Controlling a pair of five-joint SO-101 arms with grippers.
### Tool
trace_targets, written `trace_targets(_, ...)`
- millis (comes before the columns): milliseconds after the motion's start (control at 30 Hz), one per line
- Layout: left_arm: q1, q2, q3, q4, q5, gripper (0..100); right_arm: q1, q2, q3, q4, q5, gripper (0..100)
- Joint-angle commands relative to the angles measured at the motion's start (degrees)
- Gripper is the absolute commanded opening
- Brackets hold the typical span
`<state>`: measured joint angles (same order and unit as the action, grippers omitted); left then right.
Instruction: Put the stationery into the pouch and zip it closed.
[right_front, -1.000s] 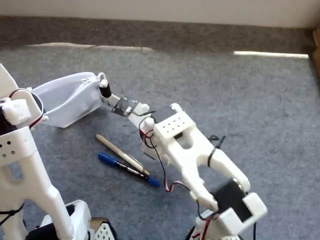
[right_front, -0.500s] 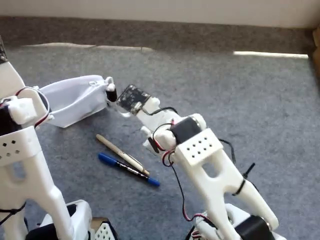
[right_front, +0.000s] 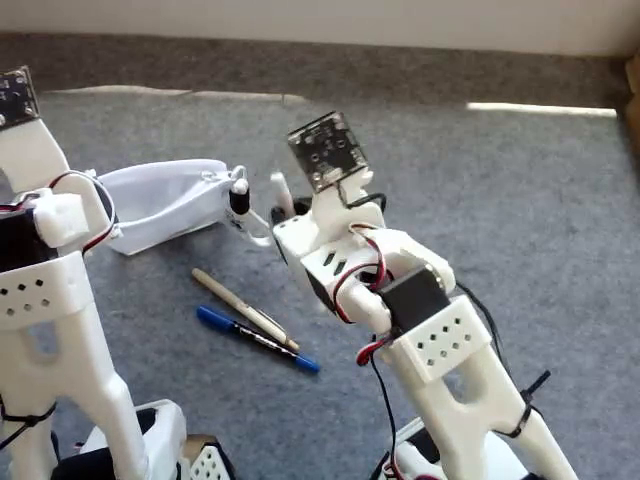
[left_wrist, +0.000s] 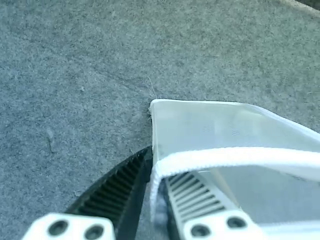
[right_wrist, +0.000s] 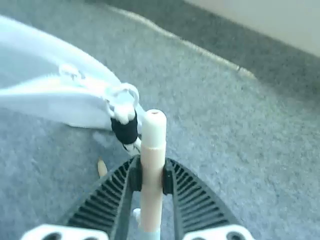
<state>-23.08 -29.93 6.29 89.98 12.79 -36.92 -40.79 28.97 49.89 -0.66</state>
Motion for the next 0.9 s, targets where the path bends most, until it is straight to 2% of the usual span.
trace_targets(0, 1.01, -0.31, 0.22, -0.44, 0.44, 1, 0.48, -4.09, -0.13, -5.85, -5.80, 0.4)
trace_targets(267, 1.01, -0.57, 1.54, -0.79, 0.44, 1, -4.35, -8.75, -0.13, -12.62, -12.66, 0.4)
trace_targets(567, 1.01, -0.57, 1.89, -0.88, 0.35, 1, -5.05, -12.97, -0.04, -18.42, -20.22, 0.4)
trace_targets(867, 1.01, -0.57, 1.89, -0.79, 0.35, 1, -5.05, -14.20, -0.04, -29.41, -21.80, 0.4)
